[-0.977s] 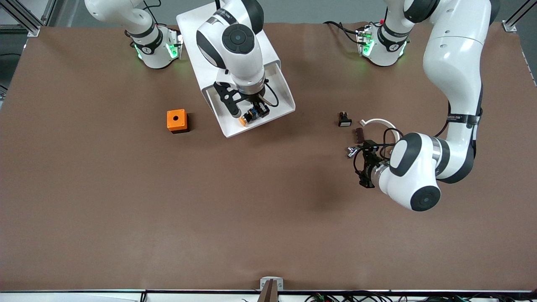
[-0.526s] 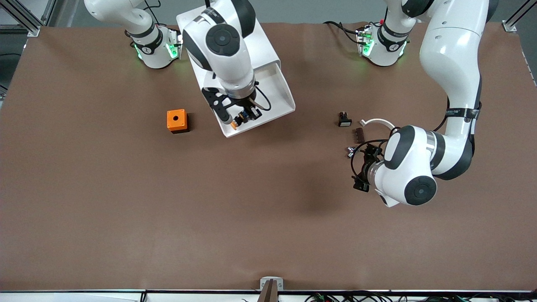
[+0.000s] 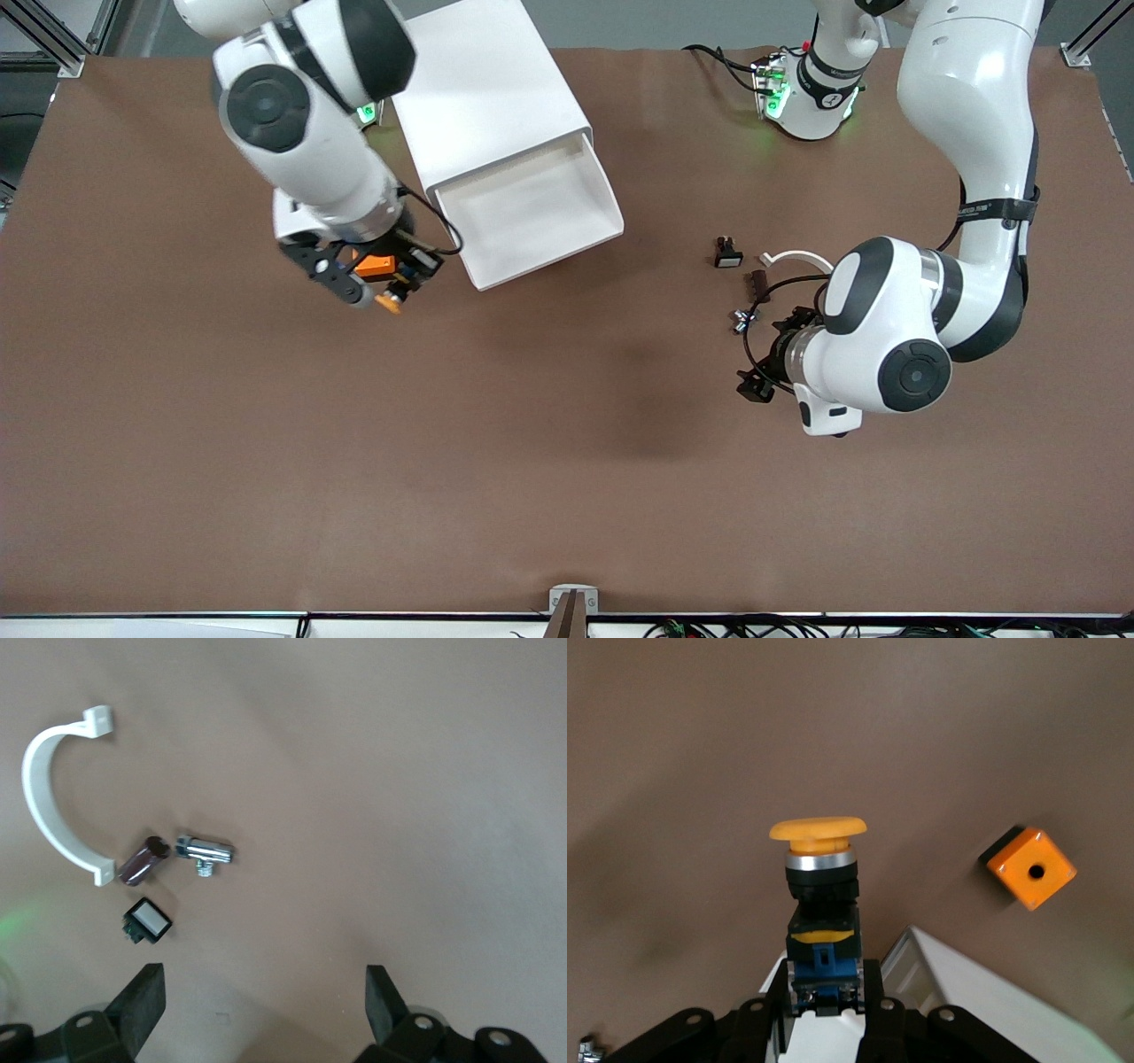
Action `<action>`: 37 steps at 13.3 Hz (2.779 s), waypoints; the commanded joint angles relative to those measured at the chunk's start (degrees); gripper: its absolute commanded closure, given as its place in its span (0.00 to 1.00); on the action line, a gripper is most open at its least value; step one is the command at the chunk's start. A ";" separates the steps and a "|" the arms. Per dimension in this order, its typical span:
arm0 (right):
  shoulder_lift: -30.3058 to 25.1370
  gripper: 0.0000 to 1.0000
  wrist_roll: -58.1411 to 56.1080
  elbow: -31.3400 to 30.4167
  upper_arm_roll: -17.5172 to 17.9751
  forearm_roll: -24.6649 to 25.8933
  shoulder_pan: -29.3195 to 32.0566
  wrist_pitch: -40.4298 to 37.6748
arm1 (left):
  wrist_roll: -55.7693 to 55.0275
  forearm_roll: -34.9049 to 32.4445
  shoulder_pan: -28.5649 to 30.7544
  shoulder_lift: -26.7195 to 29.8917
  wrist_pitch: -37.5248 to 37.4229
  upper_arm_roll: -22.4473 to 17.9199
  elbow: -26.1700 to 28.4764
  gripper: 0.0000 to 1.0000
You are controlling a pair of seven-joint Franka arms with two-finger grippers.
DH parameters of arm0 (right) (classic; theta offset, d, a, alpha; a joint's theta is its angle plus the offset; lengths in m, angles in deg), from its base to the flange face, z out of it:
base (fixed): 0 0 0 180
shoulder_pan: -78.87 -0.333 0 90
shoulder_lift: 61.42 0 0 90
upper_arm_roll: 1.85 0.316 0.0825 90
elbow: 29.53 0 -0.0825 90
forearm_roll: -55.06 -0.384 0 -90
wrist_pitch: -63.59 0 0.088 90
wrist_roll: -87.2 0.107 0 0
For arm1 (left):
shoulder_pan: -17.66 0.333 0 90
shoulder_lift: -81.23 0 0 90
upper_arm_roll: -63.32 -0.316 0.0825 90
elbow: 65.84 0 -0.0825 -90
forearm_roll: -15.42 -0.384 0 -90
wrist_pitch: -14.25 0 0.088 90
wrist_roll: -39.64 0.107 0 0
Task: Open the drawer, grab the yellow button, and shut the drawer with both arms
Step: 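Carry the yellow button out with the right gripper while the left gripper returns, then set the button down with the right gripper while the left gripper pushes the drawer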
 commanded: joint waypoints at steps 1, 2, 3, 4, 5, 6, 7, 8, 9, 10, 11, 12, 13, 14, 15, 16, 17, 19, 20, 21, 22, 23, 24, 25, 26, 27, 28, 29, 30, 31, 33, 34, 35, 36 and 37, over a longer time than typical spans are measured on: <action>-0.82 1.00 -13.50 -0.26 0.92 -0.43 7.55 -1.42 | 5.51 -1.19 -4.44 0.69 3.60 -0.25 0.98 0.01; -0.73 1.00 -18.69 -0.52 0.84 -0.43 10.10 -1.86 | 6.83 -1.19 -6.63 0.69 5.00 -0.43 0.98 0.01; -0.47 1.00 -24.48 -0.78 0.83 -0.43 13.09 -1.86 | 7.11 -1.45 -8.31 0.69 5.71 -0.43 1.07 0.01; -0.29 1.00 -29.58 -0.87 0.83 -0.35 15.55 -1.95 | 7.37 -1.97 -9.80 0.61 6.50 -0.34 1.16 0.00; 0.06 1.00 -35.03 -0.96 0.75 -0.35 18.45 -1.86 | 9.38 -2.59 -11.47 0.61 7.81 -0.34 1.24 0.00; 1.19 1.00 -41.70 -0.96 0.83 -0.26 21.70 -1.60 | 10.53 -2.86 -13.40 0.61 8.18 -0.43 1.33 0.00; 2.77 1.00 -47.42 -1.05 0.83 -0.26 24.25 -1.16 | 10.54 -2.94 -14.90 0.61 8.27 -0.43 1.33 0.00; 4.00 1.00 -52.44 -1.05 0.75 -0.08 26.63 -0.03 | 10.45 -2.95 -16.14 0.61 8.35 -0.43 1.42 0.00; 5.58 1.00 -55.97 -1.05 0.75 0.27 28.13 1.46 | 10.36 -3.12 -17.89 0.61 9.66 -0.43 1.77 0.00; 7.68 0.99 -59.40 -1.05 0.75 0.36 29.97 3.48 | 10.01 -3.03 -19.56 1.22 10.46 -0.43 2.73 0.00; 9.97 0.99 -62.04 -1.05 0.75 0.36 31.21 5.50 | 9.49 -3.03 -20.53 1.66 10.81 -0.34 3.35 0.00; 11.73 0.98 -63.11 -1.66 0.75 0.44 32.09 7.18 | 9.14 -3.03 -21.85 1.75 11.08 -0.34 3.88 0.00; 12.88 0.98 -63.21 -2.80 0.75 0.53 32.27 9.72 | 8.44 -3.03 -23.25 1.92 11.69 -0.43 4.58 0.00; 13.85 0.98 -63.30 -4.03 0.75 0.88 32.36 11.39 | 7.21 -3.03 -24.14 2.36 12.39 -0.52 5.63 0.00; 15.34 0.98 -63.47 -4.47 0.75 2.36 32.45 13.15 | 6.94 -3.12 -24.32 3.32 12.57 -0.43 6.77 0.00; 16.66 0.98 -64.00 -4.57 0.75 2.90 32.80 14.21 | 6.85 -3.12 -24.50 3.85 12.92 -0.34 7.65 0.00; 18.32 0.98 -64.70 -4.57 0.75 2.99 32.98 15.70 | 6.41 -3.03 -25.02 4.12 13.01 -0.08 7.83 0.00; 21.23 0.98 -64.97 -4.48 0.75 2.99 33.33 18.35 | 3.26 -1.89 -25.55 4.91 13.01 1.06 7.92 0.00; 22.28 0.98 -64.88 -4.48 0.75 2.99 32.98 19.23 | 2.37 -1.89 -25.64 5.00 12.93 2.28 8.27 0.00; 23.77 0.98 -64.88 -4.48 0.75 2.99 33.07 20.89 | 1.49 -1.98 -25.64 5.26 12.93 3.34 8.54 0.00; 25.09 0.98 -64.97 -4.57 0.75 2.99 33.33 22.30 | 0.35 -1.98 -25.64 5.26 12.93 4.48 8.80 0.00; 25.80 0.98 -64.97 -4.48 0.75 2.99 33.33 22.66 | -0.09 -1.89 -25.64 5.18 12.93 5.62 9.06 0.00; 26.33 0.97 -64.88 -4.57 0.75 2.99 33.33 22.84 | -1.49 -1.89 -25.64 5.00 12.93 6.85 9.15 0.00; 26.86 0.95 -64.88 -4.57 0.75 2.91 33.33 23.19 | -3.42 -1.89 -25.73 4.74 12.93 7.47 9.15 0.00; 27.47 0.87 -64.88 -4.57 0.75 2.91 33.42 23.80 | -4.83 -1.89 -25.82 4.65 12.93 8.44 9.24 0.00; 27.92 0.79 -64.79 -4.48 0.75 2.91 33.42 24.24 | -5.63 -1.89 -25.82 4.65 12.93 9.40 9.33 0.00; 28.01 0.68 -64.27 -4.48 0.75 2.82 33.42 24.24 | -6.59 -1.89 -25.82 4.56 12.75 10.02 9.50 0.00; 27.92 0.50 -64.00 -4.39 0.83 2.82 33.33 23.98 | -7.73 -1.89 -25.90 4.47 12.84 11.07 9.94 0.00; 27.92 0.33 -64.00 -4.30 0.83 2.73 33.33 23.89 | -8.79 -1.98 -26.08 4.47 12.84 11.69 10.21 0.00; 27.75 0.16 -63.91 -4.22 0.83 2.56 33.33 23.63 | -9.67 -1.98 -27.04 4.56 12.84 11.78 10.38 0.00; 26.78 0.00 -63.83 -4.13 0.83 2.20 33.24 22.76 | -11.25 -1.98 -28.27 4.47 12.84 11.96 10.74 0.00; 25.47 0.00 -63.65 -4.13 0.83 2.12 32.98 21.62 | -11.61 -1.89 -29.23 4.04 12.75 11.96 10.91 0.00; 23.55 0.00 -62.61 -4.13 0.83 2.11 32.89 20.21 | -12.13 -1.89 -29.68 3.86 12.75 11.96 11.00 0.00; 21.52 0.00 -62.07 -4.21 0.83 2.03 33.24 18.98 | -12.66 -1.89 -30.38 3.86 12.58 11.96 11.09 0.00; 19.68 0.00 -62.07 -4.21 0.83 2.03 33.24 17.67 | -13.01 -1.89 -30.73 3.86 12.49 11.96 11.09 0.00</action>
